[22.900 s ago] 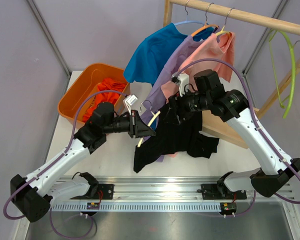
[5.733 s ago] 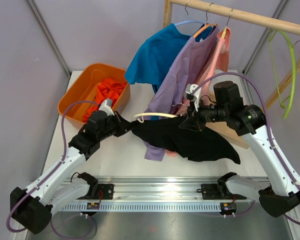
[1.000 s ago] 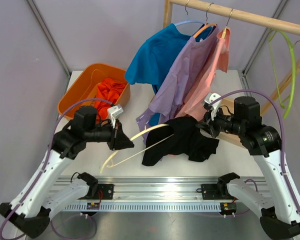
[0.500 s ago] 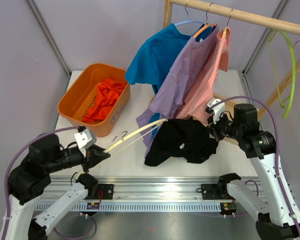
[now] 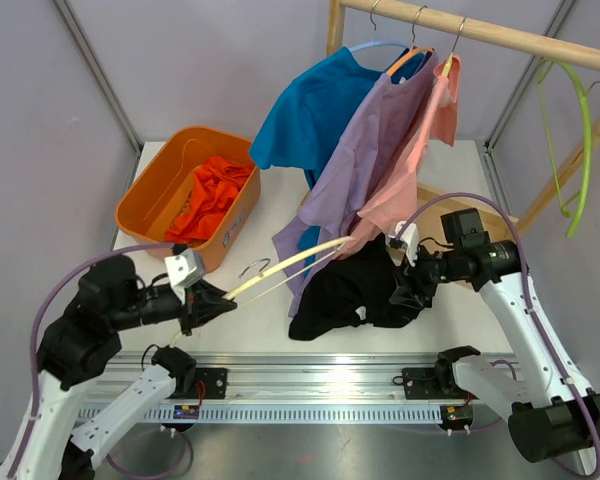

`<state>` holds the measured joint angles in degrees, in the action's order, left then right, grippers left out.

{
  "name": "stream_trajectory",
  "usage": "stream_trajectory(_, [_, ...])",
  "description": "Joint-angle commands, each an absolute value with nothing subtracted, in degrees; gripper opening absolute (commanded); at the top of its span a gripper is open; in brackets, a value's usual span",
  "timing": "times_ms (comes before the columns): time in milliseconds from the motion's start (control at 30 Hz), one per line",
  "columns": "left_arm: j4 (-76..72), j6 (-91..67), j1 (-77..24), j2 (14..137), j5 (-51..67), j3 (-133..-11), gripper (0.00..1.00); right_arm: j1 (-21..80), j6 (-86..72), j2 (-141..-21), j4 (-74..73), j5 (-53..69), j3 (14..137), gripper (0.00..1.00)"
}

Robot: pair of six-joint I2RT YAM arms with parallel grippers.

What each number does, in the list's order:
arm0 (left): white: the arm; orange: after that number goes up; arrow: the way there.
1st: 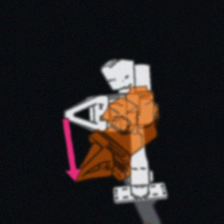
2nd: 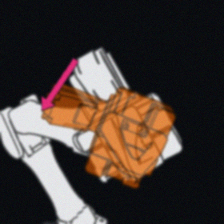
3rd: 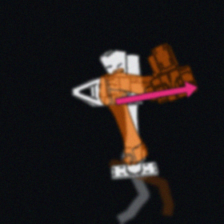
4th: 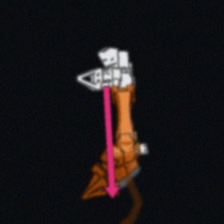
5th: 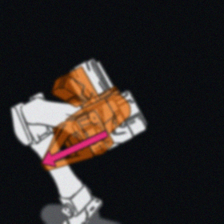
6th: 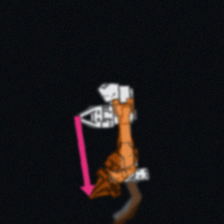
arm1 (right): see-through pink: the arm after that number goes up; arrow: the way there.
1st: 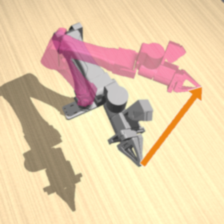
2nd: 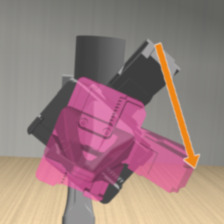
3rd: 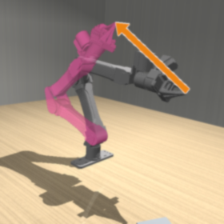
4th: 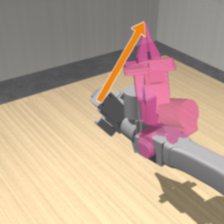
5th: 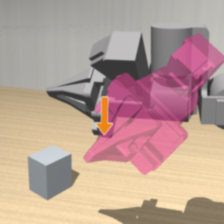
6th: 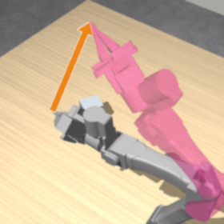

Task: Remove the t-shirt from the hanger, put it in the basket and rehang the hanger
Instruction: Remove the tshirt from the hanger, then pass the hanger from the left arm to the right

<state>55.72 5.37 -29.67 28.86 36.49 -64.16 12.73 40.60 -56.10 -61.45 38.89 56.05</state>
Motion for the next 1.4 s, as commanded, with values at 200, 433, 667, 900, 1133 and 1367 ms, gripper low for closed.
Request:
stream_trajectory(200, [48.34, 9.75, -30.32, 41.56, 51.58, -63.19, 0.0, 12.66, 65.38, -47.73, -89.9, 54.91, 72.16, 0.69])
stream_trajectory(433, [46.16, 12.31, -39.19, 49.04, 51.07, -66.62, 0.0, 12.57, 68.38, -50.27, -93.43, 63.36, 74.35, 0.73])
stream_trajectory(667, [44.91, 14.49, -45.44, 58.79, 49.66, -71.62, 0.0, 12.66, 63.64, -55.81, -93.52, 66.97, 80.16, 0.76])
stream_trajectory(900, [46.23, 21.44, -45.7, 66.44, 47.46, -77.86, 0.0, 17.91, 60.21, -57.74, -93.25, 66.54, 76.65, 0.71])
stream_trajectory(1133, [49.22, 25.13, -45.7, 72.33, 48.51, -84.02, 0.0, 22.93, 48.62, -55.55, -80.96, 58.11, 73.48, 0.67])
stream_trajectory(1367, [51.76, 28.73, -45.7, 71.63, 50.8, -84.73, 0.0, 23.38, 47.29, -55.2, -78.31, 51.7, 73.3, 0.64])
